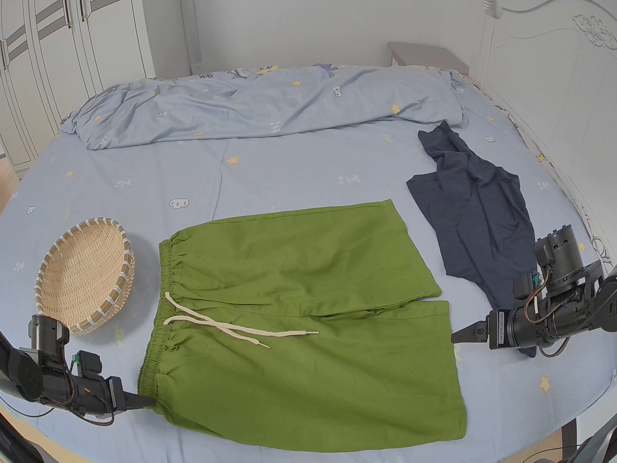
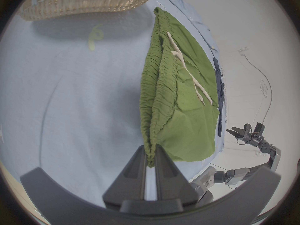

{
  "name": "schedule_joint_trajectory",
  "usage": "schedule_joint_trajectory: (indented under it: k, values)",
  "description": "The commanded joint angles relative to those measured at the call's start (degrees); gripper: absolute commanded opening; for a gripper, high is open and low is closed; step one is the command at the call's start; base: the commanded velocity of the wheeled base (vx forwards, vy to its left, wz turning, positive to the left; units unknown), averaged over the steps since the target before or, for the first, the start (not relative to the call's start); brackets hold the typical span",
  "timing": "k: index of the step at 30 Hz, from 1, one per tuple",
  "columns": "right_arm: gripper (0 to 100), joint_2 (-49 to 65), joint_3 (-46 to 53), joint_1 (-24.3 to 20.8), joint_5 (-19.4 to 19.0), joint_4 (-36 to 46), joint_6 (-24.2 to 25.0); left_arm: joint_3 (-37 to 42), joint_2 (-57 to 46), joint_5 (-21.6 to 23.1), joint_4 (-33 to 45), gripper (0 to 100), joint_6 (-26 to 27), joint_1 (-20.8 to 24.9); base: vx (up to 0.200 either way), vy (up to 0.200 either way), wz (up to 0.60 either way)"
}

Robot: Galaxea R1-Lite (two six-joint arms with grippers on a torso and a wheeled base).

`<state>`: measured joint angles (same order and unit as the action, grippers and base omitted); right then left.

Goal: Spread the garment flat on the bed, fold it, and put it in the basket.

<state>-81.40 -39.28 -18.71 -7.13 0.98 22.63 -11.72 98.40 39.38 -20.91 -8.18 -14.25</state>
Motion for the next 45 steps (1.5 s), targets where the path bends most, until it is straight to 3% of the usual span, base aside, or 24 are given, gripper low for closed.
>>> schedule_joint_trajectory:
  k: [1, 3, 8, 12, 15, 18, 23, 28, 45]
  values:
    - [100, 0.1, 2.1, -0.1, -0.2, 0.1, -0.5, 2.3, -0.9, 0.0, 0.2, 0, 4.8, -4.3, 0.000, 0.000, 0.00]
    - [100, -0.1, 4.5, -0.2, -0.3, 0.4, -0.8, 2.6, -0.3, 0.1, 0.4, 0, 9.7, -7.3, 0.000, 0.000, 0.00]
    - [100, -1.7, 9.5, 0.1, -2.7, 0.0, -3.2, 2.6, 1.3, 0.1, 0.3, 0, 9.9, -7.3, 0.000, 0.000, 0.00]
    - [100, -3.6, 15.6, 0.1, -10.8, -4.4, -4.0, 1.9, 2.3, 0.1, 0.0, 0, 9.9, -7.6, 0.000, 0.000, 0.00]
    - [100, -4.6, 18.0, -0.1, -14.8, -7.0, -5.8, 1.7, 2.9, 0.2, 0.0, 0, 9.9, -7.6, 0.000, 0.000, 0.00]
    - [100, -6.8, 19.0, -0.3, -17.3, -7.5, -8.2, 1.8, 2.8, 0.3, -0.1, 0, 10.0, -7.6, 0.000, 0.000, 0.00]
    - [100, -8.6, 19.9, -0.5, -18.0, -8.7, -8.7, 1.8, 2.8, 0.3, -0.1, 0, 10.0, -7.9, 0.000, 0.000, 0.00]
    - [100, -10.9, 21.9, -1.6, -25.4, -13.0, -8.7, 1.9, 2.9, 0.4, -0.2, 0, 9.9, -7.5, 0.000, 0.000, 0.00]
    - [100, -18.7, 25.1, -3.1, -28.5, -26.8, -8.7, 2.1, 2.9, 0.5, -0.2, 0, 9.9, -7.3, 0.000, 0.000, 0.00]
